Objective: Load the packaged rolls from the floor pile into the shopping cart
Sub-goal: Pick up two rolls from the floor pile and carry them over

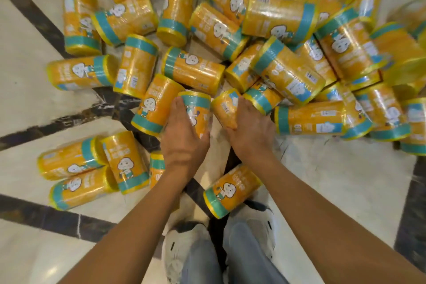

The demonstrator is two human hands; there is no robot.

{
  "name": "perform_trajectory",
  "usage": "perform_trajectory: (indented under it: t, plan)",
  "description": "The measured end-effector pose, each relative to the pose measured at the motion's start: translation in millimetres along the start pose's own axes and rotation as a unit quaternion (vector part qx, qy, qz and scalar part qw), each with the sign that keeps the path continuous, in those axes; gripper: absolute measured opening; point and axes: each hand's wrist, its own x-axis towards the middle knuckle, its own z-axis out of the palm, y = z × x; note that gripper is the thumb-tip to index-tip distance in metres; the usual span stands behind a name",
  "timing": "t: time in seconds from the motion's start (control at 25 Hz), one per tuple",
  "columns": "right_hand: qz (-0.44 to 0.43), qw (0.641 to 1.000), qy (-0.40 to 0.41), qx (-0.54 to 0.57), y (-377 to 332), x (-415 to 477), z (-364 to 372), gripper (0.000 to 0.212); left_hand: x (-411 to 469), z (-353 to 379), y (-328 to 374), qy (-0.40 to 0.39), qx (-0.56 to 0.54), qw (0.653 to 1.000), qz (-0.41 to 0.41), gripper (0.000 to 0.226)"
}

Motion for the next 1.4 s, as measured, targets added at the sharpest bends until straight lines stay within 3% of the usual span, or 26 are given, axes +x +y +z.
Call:
perform_trajectory:
  t: [0.08,0.2,0.24,0.4,0.64,0.84,1.08,1.24,1.4]
  plan:
    - [0.017,0.999,0.009,0.028,-4,-17,-39,0.071,-10,-40,18,0.021,-0.012,0.999,0.024,0.088]
    - [0.021,0.990,0.118,0.077,-19,-52,-130,0.073,-27,-116,59,0.064,-0.037,0.997,0.038,0.084]
    - [0.019,0.982,0.157,0.104,-24,-64,-170,0.075,-33,-147,78,0.084,-0.056,0.994,0.042,0.082]
    - [0.035,0.963,0.180,0.195,-44,-111,-350,0.067,-56,-292,184,0.128,-0.130,0.979,0.094,0.069]
    - [0.005,0.901,0.344,0.263,-67,-199,-632,0.068,-97,-521,380,0.179,-0.203,0.938,0.217,0.063]
    - [-0.029,0.832,0.476,0.283,-66,-265,-806,0.065,-148,-668,510,0.225,-0.246,0.895,0.296,0.070]
    - [-0.050,0.765,0.574,0.287,-52,-341,-913,0.068,-210,-753,593,0.229,-0.293,0.839,0.396,0.077]
    - [-0.031,0.740,0.613,0.275,-38,-394,-928,0.066,-250,-768,618,0.196,-0.328,0.802,0.459,0.084]
    - [0.038,0.694,0.663,0.277,-19,-459,-919,0.073,-294,-761,634,0.109,-0.345,0.764,0.535,0.085]
